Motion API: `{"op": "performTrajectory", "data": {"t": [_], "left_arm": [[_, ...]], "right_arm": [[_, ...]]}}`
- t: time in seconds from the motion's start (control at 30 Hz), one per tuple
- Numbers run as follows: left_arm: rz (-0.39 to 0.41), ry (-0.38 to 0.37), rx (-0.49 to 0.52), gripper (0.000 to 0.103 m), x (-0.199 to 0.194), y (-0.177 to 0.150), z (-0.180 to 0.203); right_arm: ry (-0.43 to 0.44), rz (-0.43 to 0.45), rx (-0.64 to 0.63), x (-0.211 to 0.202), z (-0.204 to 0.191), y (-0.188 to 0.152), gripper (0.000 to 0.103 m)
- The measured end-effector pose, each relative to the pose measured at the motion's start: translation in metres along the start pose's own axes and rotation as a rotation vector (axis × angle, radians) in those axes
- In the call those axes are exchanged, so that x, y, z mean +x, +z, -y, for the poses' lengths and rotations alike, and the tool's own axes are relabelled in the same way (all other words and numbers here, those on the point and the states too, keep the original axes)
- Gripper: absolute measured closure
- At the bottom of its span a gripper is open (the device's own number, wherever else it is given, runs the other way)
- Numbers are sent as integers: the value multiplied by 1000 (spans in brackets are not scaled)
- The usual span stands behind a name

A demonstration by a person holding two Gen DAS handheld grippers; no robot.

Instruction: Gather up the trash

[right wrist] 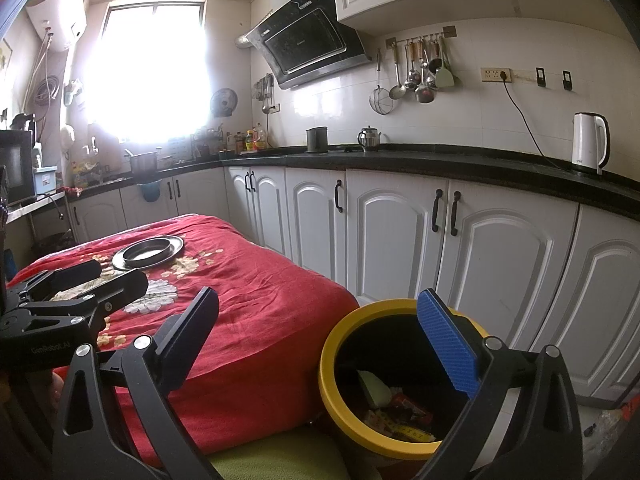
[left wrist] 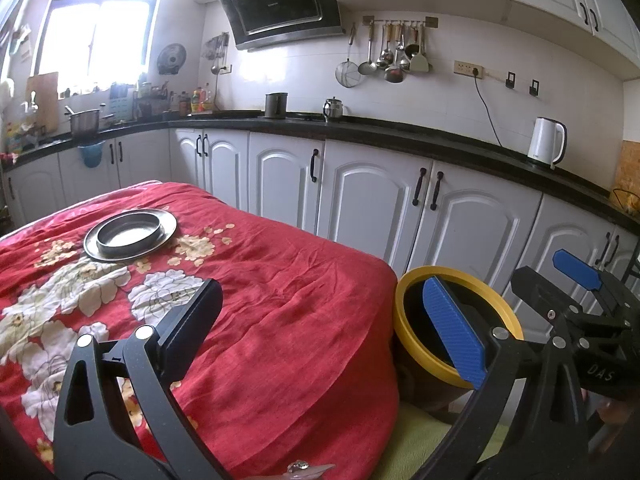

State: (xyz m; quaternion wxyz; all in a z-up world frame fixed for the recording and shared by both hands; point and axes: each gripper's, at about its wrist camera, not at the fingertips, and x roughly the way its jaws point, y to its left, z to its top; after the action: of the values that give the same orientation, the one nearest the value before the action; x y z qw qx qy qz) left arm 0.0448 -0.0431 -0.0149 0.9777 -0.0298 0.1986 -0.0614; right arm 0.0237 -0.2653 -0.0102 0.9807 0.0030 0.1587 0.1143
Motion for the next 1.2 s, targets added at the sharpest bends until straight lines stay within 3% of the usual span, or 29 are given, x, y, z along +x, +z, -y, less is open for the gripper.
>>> {"op": "performTrajectory", "data": {"t": [1.2], "left_arm": [[-19, -11, -12, 11, 4, -5, 1]], "right_arm": [[2, -3, 2, 0, 0, 0, 6]]}}
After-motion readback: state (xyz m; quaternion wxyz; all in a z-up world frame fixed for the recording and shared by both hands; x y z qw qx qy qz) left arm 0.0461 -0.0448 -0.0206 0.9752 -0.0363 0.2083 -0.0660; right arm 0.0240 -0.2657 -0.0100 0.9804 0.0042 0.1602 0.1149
